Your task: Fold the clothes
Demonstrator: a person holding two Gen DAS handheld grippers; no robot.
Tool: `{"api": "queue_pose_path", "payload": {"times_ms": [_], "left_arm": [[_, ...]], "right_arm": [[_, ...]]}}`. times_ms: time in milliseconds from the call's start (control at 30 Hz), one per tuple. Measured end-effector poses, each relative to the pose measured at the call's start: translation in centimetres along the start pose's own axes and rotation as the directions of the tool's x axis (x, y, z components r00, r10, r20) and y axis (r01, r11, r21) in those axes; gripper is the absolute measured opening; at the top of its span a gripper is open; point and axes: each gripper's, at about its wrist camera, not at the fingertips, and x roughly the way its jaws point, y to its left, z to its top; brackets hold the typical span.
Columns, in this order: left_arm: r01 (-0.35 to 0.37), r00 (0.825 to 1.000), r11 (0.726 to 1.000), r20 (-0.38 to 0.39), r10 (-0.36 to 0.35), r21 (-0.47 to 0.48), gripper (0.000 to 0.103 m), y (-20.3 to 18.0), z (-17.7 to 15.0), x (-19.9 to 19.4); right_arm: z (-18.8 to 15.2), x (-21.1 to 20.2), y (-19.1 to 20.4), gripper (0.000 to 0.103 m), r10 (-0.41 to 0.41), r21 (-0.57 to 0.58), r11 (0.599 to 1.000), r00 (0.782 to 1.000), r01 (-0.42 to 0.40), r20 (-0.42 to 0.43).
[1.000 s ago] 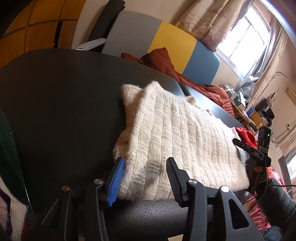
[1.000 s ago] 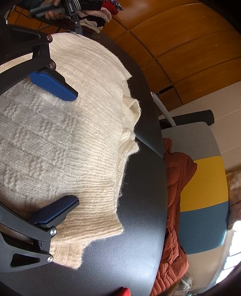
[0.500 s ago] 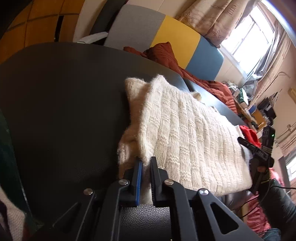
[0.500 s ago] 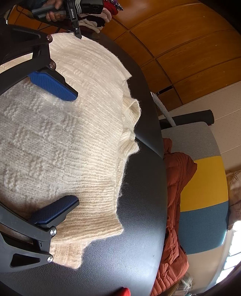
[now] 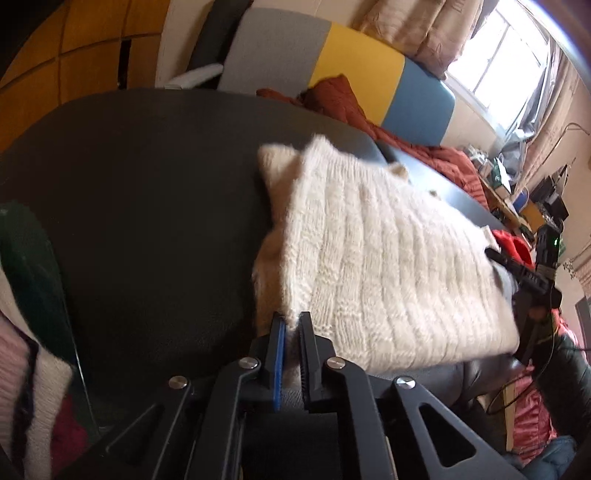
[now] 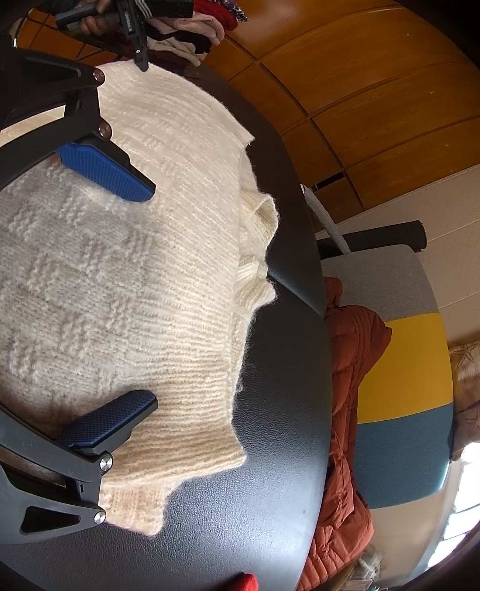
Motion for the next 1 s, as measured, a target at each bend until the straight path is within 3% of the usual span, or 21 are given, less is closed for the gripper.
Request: {"api": "queue_pose_path", "payload": {"times_ms": [100,300,500,667,767,800,833,1000], "left_arm": [[0.026,0.998,1.0,0.055,-0.026,0.014,0.018,-0.7,1.4,-0.9],[-0.003,0.997,1.0,0.076,0.001,0.026,0.019,-1.2,5.0,0.4],[-0.005,1.0,1.0,0.029,0.005,-0.001,0.02,-0.4,8.2,3.6],[0.058,0.997,0.998,-0.044,-0.06,-0.038,0.022,0.0,9.9,6.1],[0.083,0.995,0.996,-0.053,-0.085,-0.034,0.017,-0.2,9.7,6.2],[0.091,0.994,0.995,-0.056,-0.093,-0.032,0.008,-0.3,9.6,6.2],[0.095,0.994,0.995,-0.054,-0.096,-0.027,0.006,-0.4,9.5,6.1],[0.009,0.998,1.0,0.066,-0.01,0.023,0.005,-1.6,8.8,4.0]], "right_arm": [[0.0,0.0,0.0,0.103,-0.002,0.001,1.0,1.0,0.002,0.002],[-0.1,-0.1,0.2,0.103,-0.005,0.002,1.0,1.0,0.005,0.005],[-0.2,-0.2,0.0,0.103,0.008,0.014,1.0,1.0,-0.008,0.01],[-0.2,0.0,0.1,0.103,-0.005,0.006,1.0,1.0,0.005,0.005],[-0.2,0.0,0.1,0.103,-0.003,0.008,1.0,1.0,0.003,0.006],[-0.2,-0.1,0.0,0.103,-0.002,0.009,1.0,1.0,0.002,0.007],[-0.2,-0.1,0.0,0.103,-0.002,0.01,1.0,1.0,0.002,0.007],[-0.2,-0.1,0.2,0.103,-0.016,0.002,1.0,1.0,0.016,0.006]]}}
